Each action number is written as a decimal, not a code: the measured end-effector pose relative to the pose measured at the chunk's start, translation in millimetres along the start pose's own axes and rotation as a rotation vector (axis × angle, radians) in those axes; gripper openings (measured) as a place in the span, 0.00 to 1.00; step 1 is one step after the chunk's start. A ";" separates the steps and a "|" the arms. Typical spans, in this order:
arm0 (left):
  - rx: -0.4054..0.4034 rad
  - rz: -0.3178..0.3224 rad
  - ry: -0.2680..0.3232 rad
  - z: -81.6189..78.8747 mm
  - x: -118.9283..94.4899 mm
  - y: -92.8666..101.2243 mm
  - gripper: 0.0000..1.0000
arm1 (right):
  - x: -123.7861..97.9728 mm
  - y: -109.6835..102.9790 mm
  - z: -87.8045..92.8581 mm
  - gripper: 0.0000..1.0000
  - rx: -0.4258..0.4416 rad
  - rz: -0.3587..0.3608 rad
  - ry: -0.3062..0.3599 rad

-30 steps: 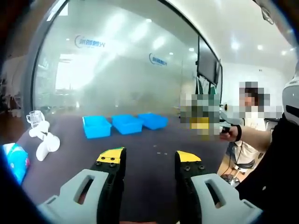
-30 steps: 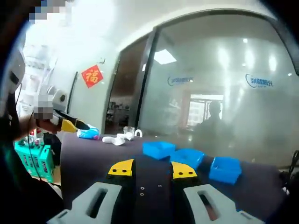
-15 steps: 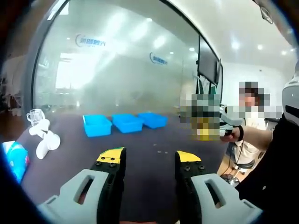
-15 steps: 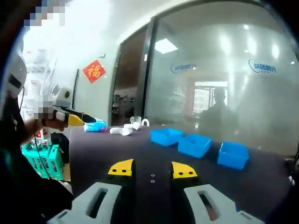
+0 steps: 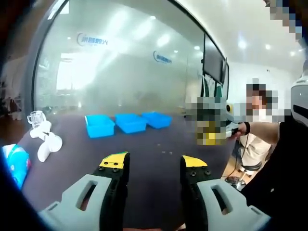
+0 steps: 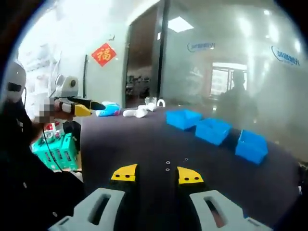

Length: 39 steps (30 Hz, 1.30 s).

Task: Sort the screws, nuts, and washers into the corresponding bins

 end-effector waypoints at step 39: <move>-0.006 0.005 -0.002 4.6 -6.3 -1.6 0.42 | 47.0 -5.6 -2.1 0.23 -0.223 -0.214 -0.384</move>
Point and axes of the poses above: the point that each gripper's makers call its tool centre point, and the gripper's own axes: x roughly forward along the fingers, y roughly to its right, z roughly out of its underside, the point moved 5 cm from there along -x, roughly backward along the fingers, and after that the axes turned 12 degrees about z, right-handed, at the moved point
